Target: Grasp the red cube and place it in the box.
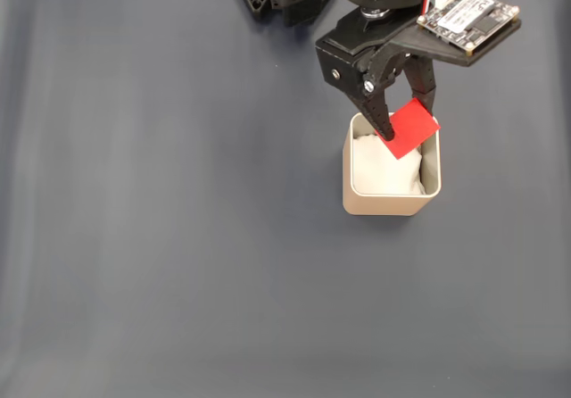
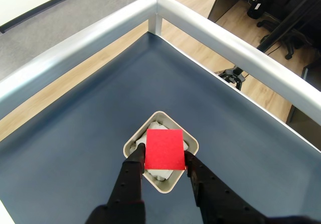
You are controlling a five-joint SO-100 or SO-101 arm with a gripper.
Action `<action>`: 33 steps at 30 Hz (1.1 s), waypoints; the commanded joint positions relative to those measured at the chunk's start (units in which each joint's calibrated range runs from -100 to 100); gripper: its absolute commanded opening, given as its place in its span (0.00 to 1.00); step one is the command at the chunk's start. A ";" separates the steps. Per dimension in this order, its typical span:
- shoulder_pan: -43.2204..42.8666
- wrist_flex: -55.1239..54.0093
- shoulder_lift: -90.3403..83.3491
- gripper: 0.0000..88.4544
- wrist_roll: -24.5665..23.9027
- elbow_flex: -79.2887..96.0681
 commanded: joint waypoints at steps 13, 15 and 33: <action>0.06 0.38 -2.01 0.00 -0.29 -1.62; 0.06 0.38 -2.01 0.00 -0.34 -1.62; 1.34 -5.78 -1.41 0.35 -5.13 -1.35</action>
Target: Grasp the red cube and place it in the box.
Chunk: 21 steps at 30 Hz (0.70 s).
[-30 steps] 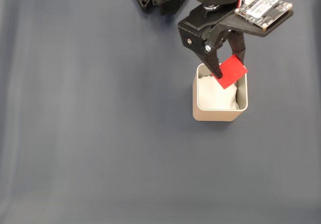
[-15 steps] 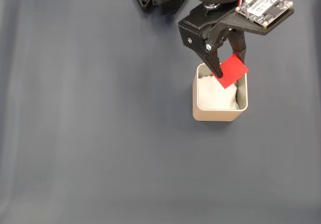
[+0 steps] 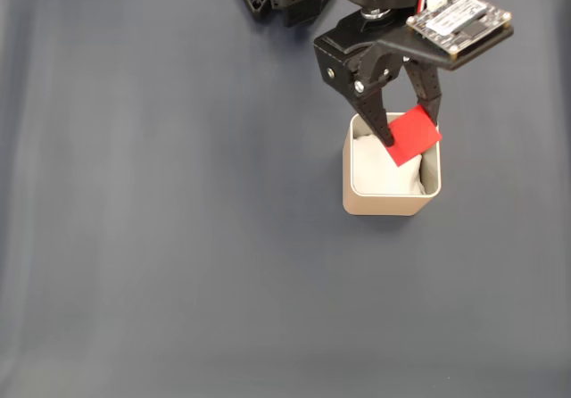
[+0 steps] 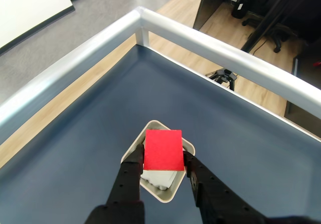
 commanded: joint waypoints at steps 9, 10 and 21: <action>1.09 -3.19 -1.57 0.56 -2.59 -0.98; 1.09 -3.19 -1.57 0.56 -2.64 -0.89; 1.23 -3.19 -1.57 0.62 -2.83 -0.80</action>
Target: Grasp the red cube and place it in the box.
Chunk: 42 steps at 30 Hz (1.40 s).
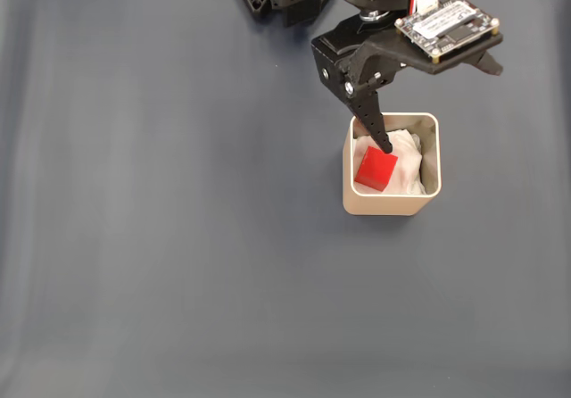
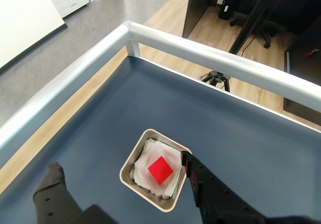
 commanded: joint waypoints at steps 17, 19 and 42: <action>0.70 -0.75 -1.92 0.64 -0.29 -0.80; 0.70 -0.75 -1.92 0.63 -0.39 -0.71; 9.36 -0.10 -0.45 0.00 0.10 -0.98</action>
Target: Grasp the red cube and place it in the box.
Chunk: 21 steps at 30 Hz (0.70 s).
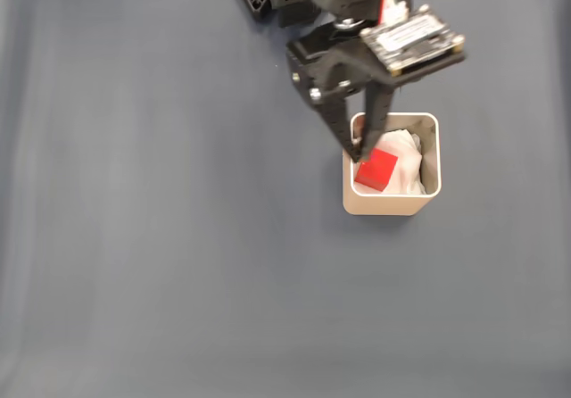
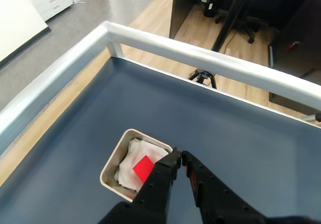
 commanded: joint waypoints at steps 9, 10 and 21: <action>10.76 -1.08 -1.57 0.00 -2.10 5.04; 11.47 -1.16 -2.09 0.00 -2.10 6.13; 17.29 -6.01 -10.14 0.00 -1.81 23.45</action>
